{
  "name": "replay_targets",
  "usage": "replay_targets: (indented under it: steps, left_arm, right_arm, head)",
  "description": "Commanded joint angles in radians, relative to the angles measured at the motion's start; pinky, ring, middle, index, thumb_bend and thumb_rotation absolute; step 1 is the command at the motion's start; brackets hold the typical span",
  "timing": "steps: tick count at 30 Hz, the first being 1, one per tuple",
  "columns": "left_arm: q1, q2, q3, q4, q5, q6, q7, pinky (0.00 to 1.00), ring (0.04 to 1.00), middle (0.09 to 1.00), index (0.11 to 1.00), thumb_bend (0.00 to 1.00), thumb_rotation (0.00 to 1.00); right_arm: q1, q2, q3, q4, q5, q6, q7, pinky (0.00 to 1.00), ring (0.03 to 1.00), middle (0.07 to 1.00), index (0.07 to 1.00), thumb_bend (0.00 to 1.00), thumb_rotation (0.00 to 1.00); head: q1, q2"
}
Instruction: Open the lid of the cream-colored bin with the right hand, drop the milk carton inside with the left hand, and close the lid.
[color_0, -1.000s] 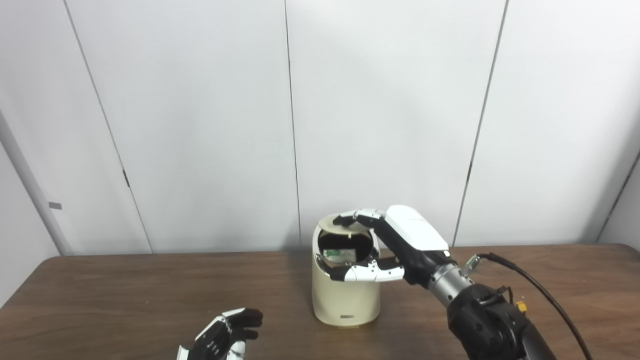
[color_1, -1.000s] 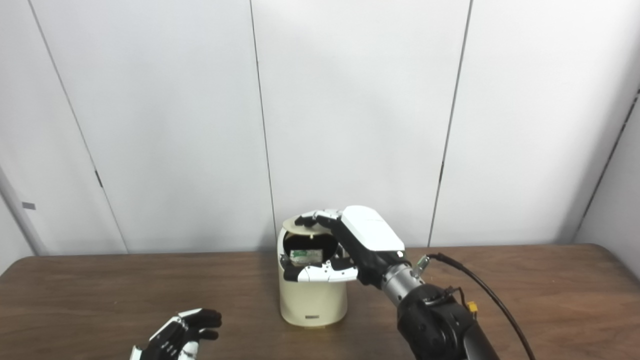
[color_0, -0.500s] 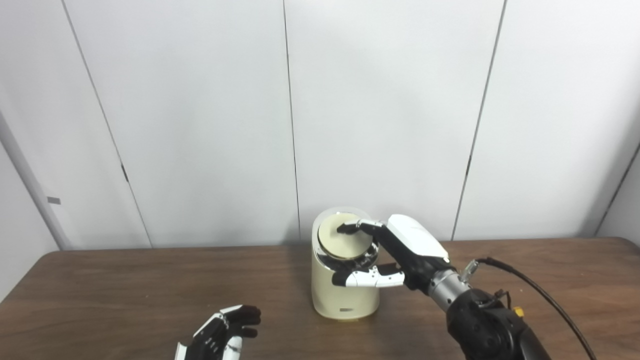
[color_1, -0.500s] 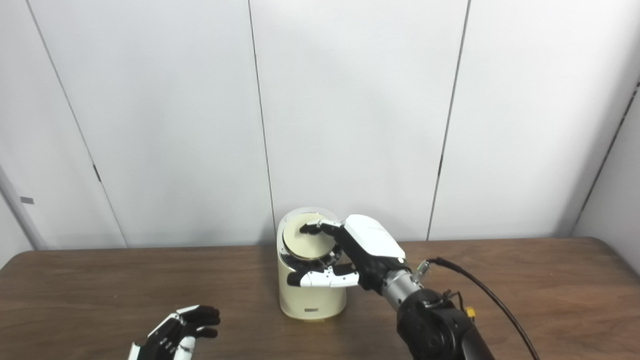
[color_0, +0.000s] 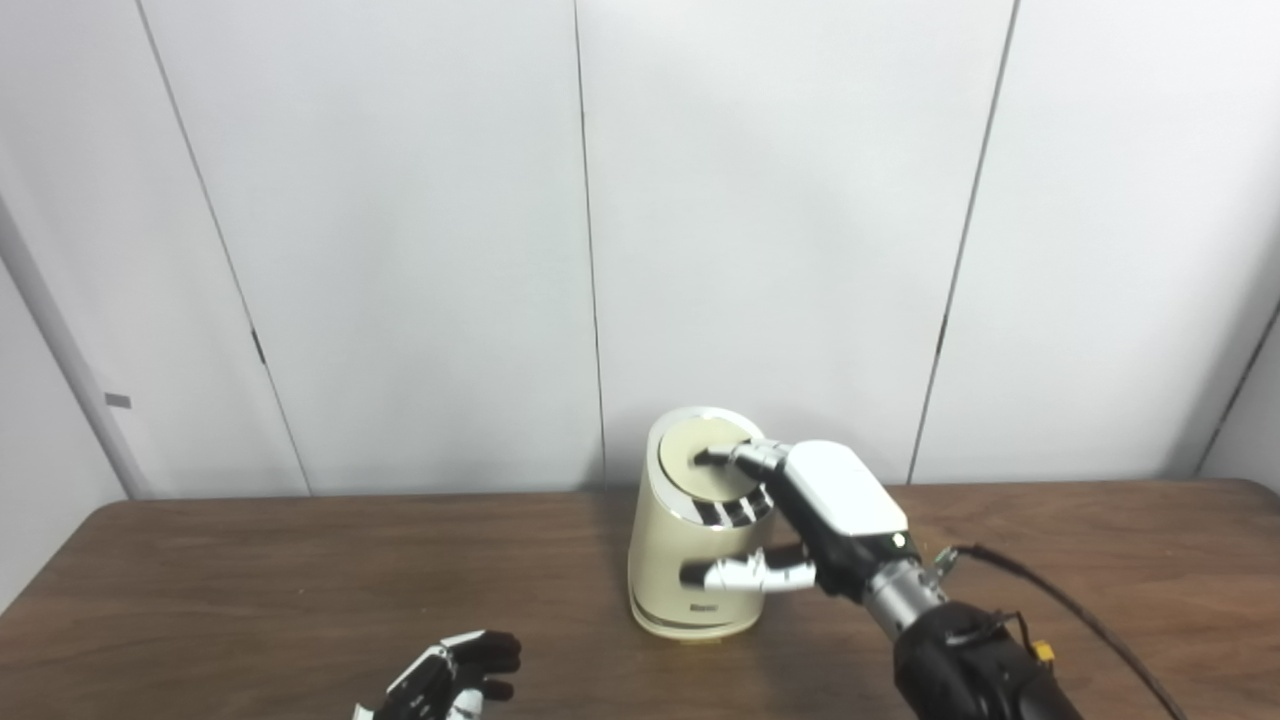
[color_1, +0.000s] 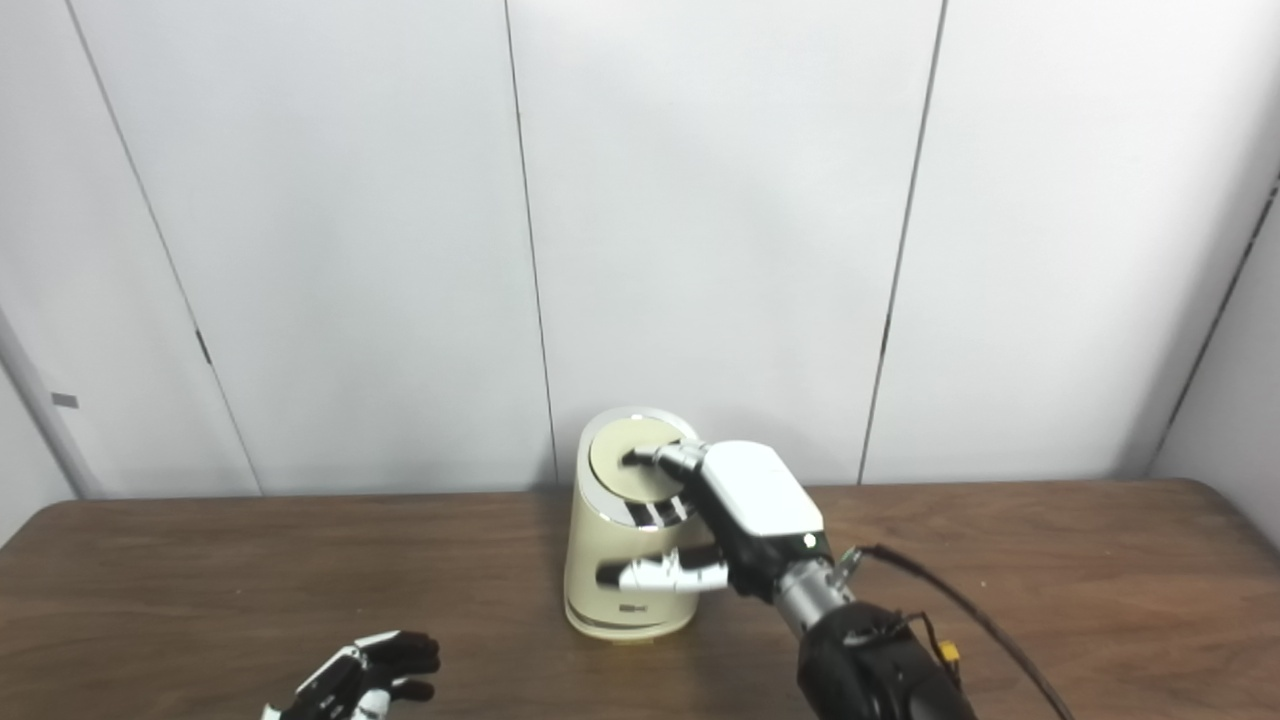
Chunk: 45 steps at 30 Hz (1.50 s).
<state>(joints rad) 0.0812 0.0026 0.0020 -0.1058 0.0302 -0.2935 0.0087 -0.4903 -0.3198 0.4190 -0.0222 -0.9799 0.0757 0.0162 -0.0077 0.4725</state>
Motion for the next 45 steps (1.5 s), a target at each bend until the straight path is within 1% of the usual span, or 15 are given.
replay_targets:
  steps: [1,3,7,9,12,15,19,22,29,34,36,39,42,44,45]
  left_arm:
    - [0.004,0.006,-0.004,0.003,0.002,-0.019,-0.005,0.60,0.676,0.678,0.668,0.12,0.57]
    - [0.002,0.005,-0.004,0.005,0.004,-0.024,-0.005,0.60,0.674,0.676,0.666,0.11,0.58]
    - [0.004,0.001,-0.004,-0.003,-0.003,-0.010,-0.005,0.59,0.676,0.676,0.663,0.11,0.56]
    - [0.006,-0.002,-0.004,-0.007,-0.008,-0.003,-0.004,0.60,0.678,0.678,0.665,0.11,0.55]
    - [0.008,-0.005,-0.003,-0.011,-0.007,0.001,-0.003,0.60,0.675,0.676,0.662,0.11,0.54]
    - [0.006,-0.004,-0.003,-0.005,-0.006,-0.008,-0.003,0.60,0.673,0.673,0.660,0.13,0.54]
    - [0.004,-0.004,-0.003,-0.001,-0.012,-0.011,-0.006,0.60,0.673,0.673,0.661,0.12,0.55]
    - [0.003,-0.007,-0.004,-0.002,-0.017,-0.008,-0.007,0.59,0.673,0.675,0.660,0.11,0.53]
    - [0.000,-0.006,-0.006,0.001,-0.007,-0.005,-0.006,0.60,0.674,0.675,0.661,0.11,0.53]
    - [0.000,-0.008,-0.005,0.003,-0.010,-0.001,-0.005,0.60,0.677,0.679,0.663,0.12,0.53]
    - [-0.001,-0.006,-0.005,0.005,-0.007,-0.005,-0.005,0.60,0.673,0.677,0.662,0.12,0.53]
    - [-0.003,-0.004,-0.004,0.009,-0.010,-0.004,-0.007,0.60,0.673,0.676,0.662,0.13,0.53]
    - [-0.004,-0.004,-0.004,0.011,-0.013,-0.004,-0.008,0.60,0.673,0.677,0.662,0.12,0.53]
    - [-0.006,-0.004,-0.005,0.013,-0.015,-0.001,-0.009,0.60,0.678,0.681,0.664,0.12,0.53]
    - [-0.006,-0.004,-0.005,0.013,-0.014,0.000,-0.009,0.60,0.679,0.682,0.664,0.12,0.53]
  right_arm:
    - [0.021,-0.013,0.027,0.046,-0.082,-0.015,-0.048,0.86,0.884,0.825,0.788,0.68,0.61]
    - [0.027,-0.013,0.044,0.069,-0.122,-0.027,-0.102,0.82,0.880,0.838,0.778,0.67,0.59]
    - [0.032,-0.006,0.042,0.078,-0.148,-0.018,-0.117,0.82,0.911,0.892,0.781,0.67,0.57]
    - [0.032,-0.006,0.039,0.075,-0.153,-0.014,-0.111,0.82,0.922,0.904,0.776,0.69,0.56]
    - [0.031,-0.007,0.035,0.068,-0.153,-0.012,-0.100,0.85,0.939,0.914,0.765,0.68,0.57]
    - [0.030,-0.008,0.033,0.054,-0.150,-0.013,-0.086,0.85,0.940,0.917,0.753,0.67,0.59]
    - [0.030,-0.009,0.033,0.053,-0.147,-0.028,-0.102,0.83,0.931,0.910,0.737,0.67,0.60]
    - [0.028,-0.008,0.032,0.053,-0.148,-0.031,-0.107,0.84,0.935,0.908,0.729,0.66,0.61]
    - [0.022,-0.010,0.027,0.033,-0.145,-0.029,-0.083,0.85,0.945,0.918,0.739,0.67,0.62]
    - [0.023,-0.004,0.017,0.017,-0.133,-0.030,-0.069,0.85,0.953,0.928,0.745,0.68,0.59]
    - [0.023,0.000,0.009,0.007,-0.124,-0.028,-0.063,0.85,0.950,0.925,0.768,0.69,0.59]
    - [0.018,0.010,-0.008,-0.022,-0.114,-0.014,-0.039,0.88,0.966,0.950,0.866,0.68,0.65]
    - [0.013,0.027,-0.033,-0.049,-0.104,0.001,-0.021,0.90,0.982,0.968,0.921,0.69,0.69]
    - [0.008,0.039,-0.051,-0.065,-0.102,0.013,-0.009,0.92,0.997,0.986,0.984,0.71,0.73]
    - [0.005,0.044,-0.058,-0.070,-0.101,0.018,-0.003,0.92,0.999,0.989,0.990,0.72,0.74]
  head:
    - [0.000,0.001]
    - [0.000,0.001]
    - [-0.003,0.002]
    - [-0.002,0.002]
    - [-0.002,0.003]
    - [-0.002,0.002]
    - [-0.003,0.002]
    - [-0.004,0.001]
    - [-0.003,0.001]
    - [-0.005,0.000]
    - [-0.006,0.000]
    - [-0.006,-0.001]
    - [-0.008,-0.003]
    - [-0.007,-0.005]
    - [-0.007,-0.007]
